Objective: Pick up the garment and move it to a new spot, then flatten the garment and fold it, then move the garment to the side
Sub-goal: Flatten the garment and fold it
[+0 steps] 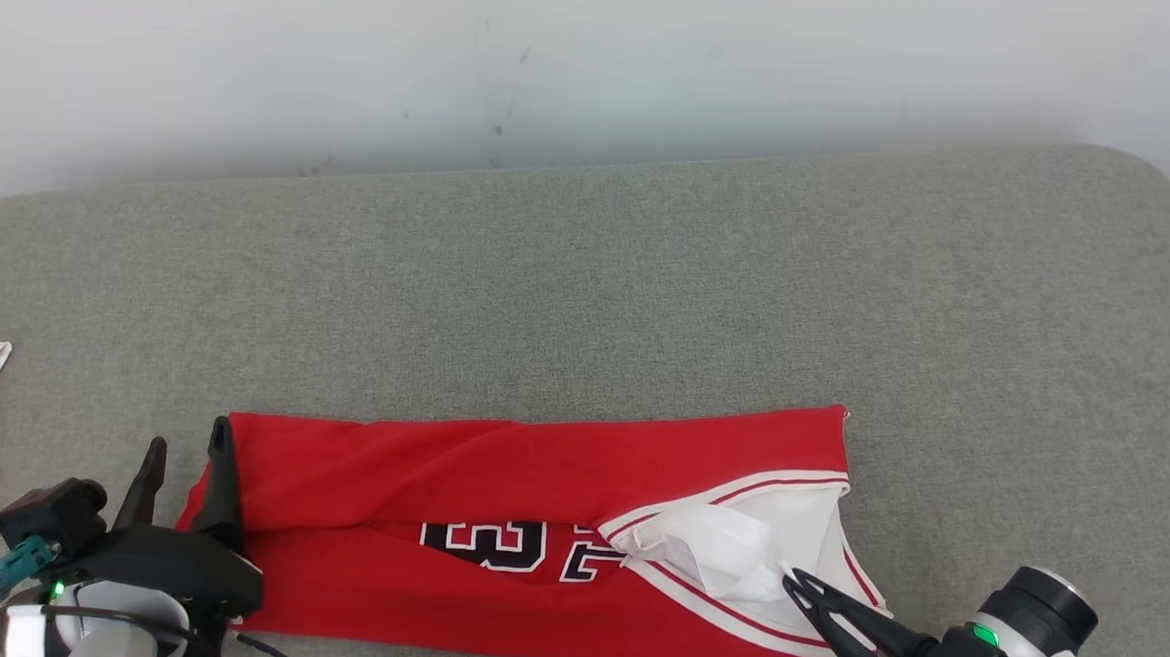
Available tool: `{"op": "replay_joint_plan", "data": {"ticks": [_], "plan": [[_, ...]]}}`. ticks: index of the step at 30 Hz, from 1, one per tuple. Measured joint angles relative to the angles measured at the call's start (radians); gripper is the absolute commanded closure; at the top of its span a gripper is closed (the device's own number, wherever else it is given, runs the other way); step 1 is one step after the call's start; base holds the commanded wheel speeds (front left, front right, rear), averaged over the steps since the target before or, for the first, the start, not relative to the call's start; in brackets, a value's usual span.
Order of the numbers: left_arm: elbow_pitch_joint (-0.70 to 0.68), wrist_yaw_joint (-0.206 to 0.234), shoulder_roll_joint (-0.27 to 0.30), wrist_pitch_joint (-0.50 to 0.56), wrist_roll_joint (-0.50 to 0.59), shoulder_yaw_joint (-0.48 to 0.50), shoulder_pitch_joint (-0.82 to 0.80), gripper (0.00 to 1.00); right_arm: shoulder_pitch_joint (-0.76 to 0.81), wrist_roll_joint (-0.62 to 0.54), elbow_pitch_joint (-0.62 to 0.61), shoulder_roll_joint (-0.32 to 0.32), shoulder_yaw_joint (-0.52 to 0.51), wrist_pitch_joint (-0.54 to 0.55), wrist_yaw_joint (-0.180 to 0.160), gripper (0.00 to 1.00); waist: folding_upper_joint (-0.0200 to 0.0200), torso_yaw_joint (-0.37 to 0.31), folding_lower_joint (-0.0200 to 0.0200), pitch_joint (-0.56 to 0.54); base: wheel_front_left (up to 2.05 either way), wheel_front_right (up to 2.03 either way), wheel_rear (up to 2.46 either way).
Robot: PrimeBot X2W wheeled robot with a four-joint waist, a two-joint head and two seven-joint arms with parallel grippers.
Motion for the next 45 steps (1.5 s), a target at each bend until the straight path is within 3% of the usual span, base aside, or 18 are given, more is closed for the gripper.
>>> {"op": "replay_joint_plan", "data": {"ticks": [13,14,15,25,33,37,45], "plan": [[-0.076,0.018,-0.003,0.0,0.035,0.019,0.043,0.0,0.081,0.001,0.026,0.005,0.02,0.0,-0.018,1.0,0.0,0.017,-0.0001,-0.039,0.0,0.0,0.0],[-0.088,0.018,-0.007,0.0,0.037,0.019,0.047,0.0,0.082,0.001,0.031,0.007,0.021,0.0,-0.019,0.58,0.0,0.018,-0.0001,-0.042,0.0,0.0,0.0],[-0.088,0.018,-0.007,0.0,0.037,0.019,0.047,0.0,0.082,0.001,0.031,0.007,0.021,0.0,-0.019,0.0,0.0,0.018,-0.0001,-0.042,0.0,0.0,0.0],[-0.235,0.026,-0.046,0.0,0.022,0.051,0.147,0.0,0.085,0.021,0.085,0.046,-0.004,0.009,-0.071,0.0,0.0001,0.017,-0.0001,-0.08,0.0,0.0,0.0],[-0.335,0.034,-0.049,0.0,0.022,0.055,0.265,0.0,0.145,0.151,0.086,0.167,-0.153,0.008,-0.142,0.0,0.0001,0.016,-0.0001,-0.13,0.0,0.0,0.0],[-0.357,0.025,-0.049,0.0,0.042,0.016,0.309,0.0,0.158,0.198,0.096,0.222,-0.24,0.007,-0.149,0.0,0.0001,0.016,-0.0002,-0.157,0.0,0.0,0.0],[-0.434,0.015,-0.024,0.0,0.105,-0.024,0.378,0.0,0.19,0.214,0.096,0.269,-0.373,0.003,-0.15,0.0,0.0,0.018,-0.0002,-0.21,0.0,0.0,0.0]]}}
